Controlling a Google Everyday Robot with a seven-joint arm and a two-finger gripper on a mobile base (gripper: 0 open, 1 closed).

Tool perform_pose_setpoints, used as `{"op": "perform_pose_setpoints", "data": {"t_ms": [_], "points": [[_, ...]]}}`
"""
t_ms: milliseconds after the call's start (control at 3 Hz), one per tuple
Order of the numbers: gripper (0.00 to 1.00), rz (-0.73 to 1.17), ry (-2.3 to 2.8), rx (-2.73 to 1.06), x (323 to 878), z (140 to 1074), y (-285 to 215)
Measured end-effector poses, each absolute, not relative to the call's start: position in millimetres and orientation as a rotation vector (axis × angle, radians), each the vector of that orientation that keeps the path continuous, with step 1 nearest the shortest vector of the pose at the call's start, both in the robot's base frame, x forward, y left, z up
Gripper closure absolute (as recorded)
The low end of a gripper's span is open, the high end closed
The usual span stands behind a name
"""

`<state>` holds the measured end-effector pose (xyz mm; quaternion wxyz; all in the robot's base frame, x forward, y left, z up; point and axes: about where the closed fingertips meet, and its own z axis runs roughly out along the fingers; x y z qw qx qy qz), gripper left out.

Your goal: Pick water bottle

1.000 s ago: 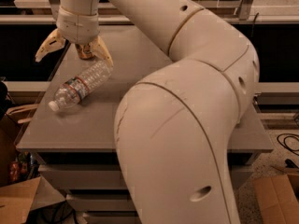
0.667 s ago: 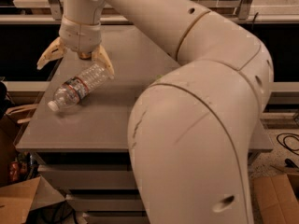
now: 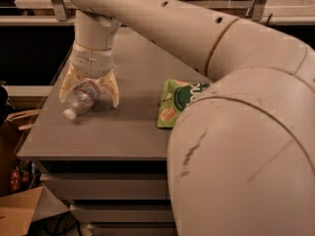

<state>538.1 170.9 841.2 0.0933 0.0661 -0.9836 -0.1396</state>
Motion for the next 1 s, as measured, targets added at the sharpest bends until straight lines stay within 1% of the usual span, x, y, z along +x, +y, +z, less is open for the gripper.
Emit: {"op": "perform_pose_setpoints", "data": {"t_ms": [667,1000], "points": [[0.75,-0.412,-2.909,0.200,534.7,841.4,171.3],[1.00,-0.388,-2.941,0.233,542.5,844.0,161.5]]}}
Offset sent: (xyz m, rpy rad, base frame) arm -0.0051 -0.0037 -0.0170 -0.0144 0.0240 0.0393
